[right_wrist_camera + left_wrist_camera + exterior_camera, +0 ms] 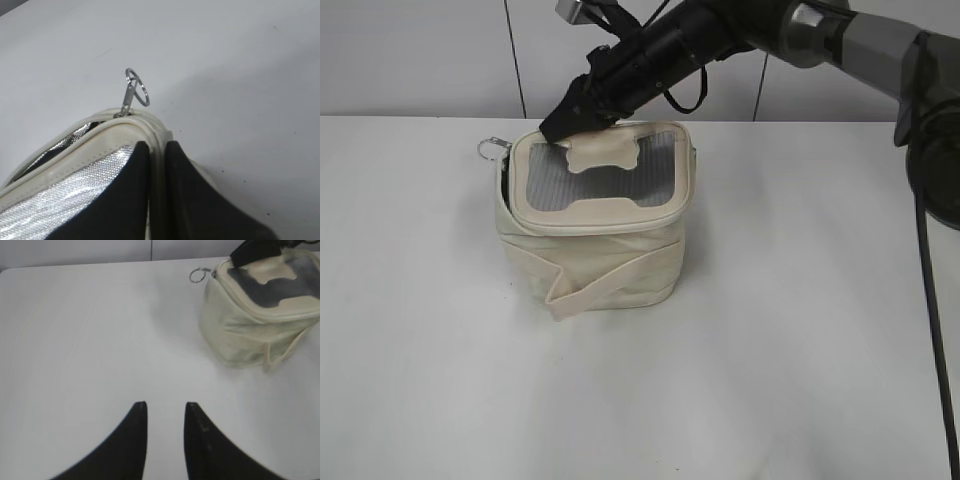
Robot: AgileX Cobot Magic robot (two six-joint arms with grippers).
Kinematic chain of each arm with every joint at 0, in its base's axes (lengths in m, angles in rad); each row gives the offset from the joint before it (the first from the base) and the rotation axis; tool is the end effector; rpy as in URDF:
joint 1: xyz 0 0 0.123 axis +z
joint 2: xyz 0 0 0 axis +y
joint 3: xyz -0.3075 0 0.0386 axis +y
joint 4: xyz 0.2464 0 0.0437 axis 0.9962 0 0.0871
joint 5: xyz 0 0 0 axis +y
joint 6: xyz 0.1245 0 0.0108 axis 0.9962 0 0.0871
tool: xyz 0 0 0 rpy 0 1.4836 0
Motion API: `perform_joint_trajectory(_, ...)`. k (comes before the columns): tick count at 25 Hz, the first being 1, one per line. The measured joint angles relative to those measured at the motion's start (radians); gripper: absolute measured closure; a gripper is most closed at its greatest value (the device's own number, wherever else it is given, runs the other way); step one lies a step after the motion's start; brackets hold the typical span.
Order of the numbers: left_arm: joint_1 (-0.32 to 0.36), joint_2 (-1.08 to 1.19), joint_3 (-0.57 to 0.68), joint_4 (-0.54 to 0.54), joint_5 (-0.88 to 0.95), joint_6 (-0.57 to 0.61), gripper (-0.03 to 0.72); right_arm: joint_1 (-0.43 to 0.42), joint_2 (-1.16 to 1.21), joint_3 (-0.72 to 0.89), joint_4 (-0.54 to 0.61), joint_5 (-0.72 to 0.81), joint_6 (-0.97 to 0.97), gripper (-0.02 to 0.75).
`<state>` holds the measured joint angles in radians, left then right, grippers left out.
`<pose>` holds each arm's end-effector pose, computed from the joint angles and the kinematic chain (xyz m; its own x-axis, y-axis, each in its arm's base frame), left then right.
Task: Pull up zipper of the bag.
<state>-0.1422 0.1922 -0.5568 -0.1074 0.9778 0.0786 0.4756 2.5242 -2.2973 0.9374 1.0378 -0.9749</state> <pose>0.0261 -0.0150 0.2860 -0.4906 0.0888 -0.8668 0.2265 0.9736 -0.0285 0.4732 0.3413 0.1847 -0.4100 -0.5036 -0.7604 -0.9097 0.2864 0.3007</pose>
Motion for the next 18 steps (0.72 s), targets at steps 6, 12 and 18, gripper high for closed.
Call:
perform_joint_trajectory(6, 0.000, 0.352, -0.053, -0.389, -0.337, 0.249, 0.494, 0.003, 0.000, 0.000, -0.002, 0.000, 0.000, 0.675)
perform_joint_trajectory(12, 0.043, 0.808, -0.287, -0.868, -0.321, 0.791, 0.494, 0.004, 0.000, -0.003, -0.004, 0.000, 0.008, 0.679)
perform_joint_trajectory(18, 0.230, 1.265, -0.572, -1.189, 0.006, 1.206, 0.454, 0.005, 0.000, -0.005, -0.005, 0.002, 0.022, 0.685)
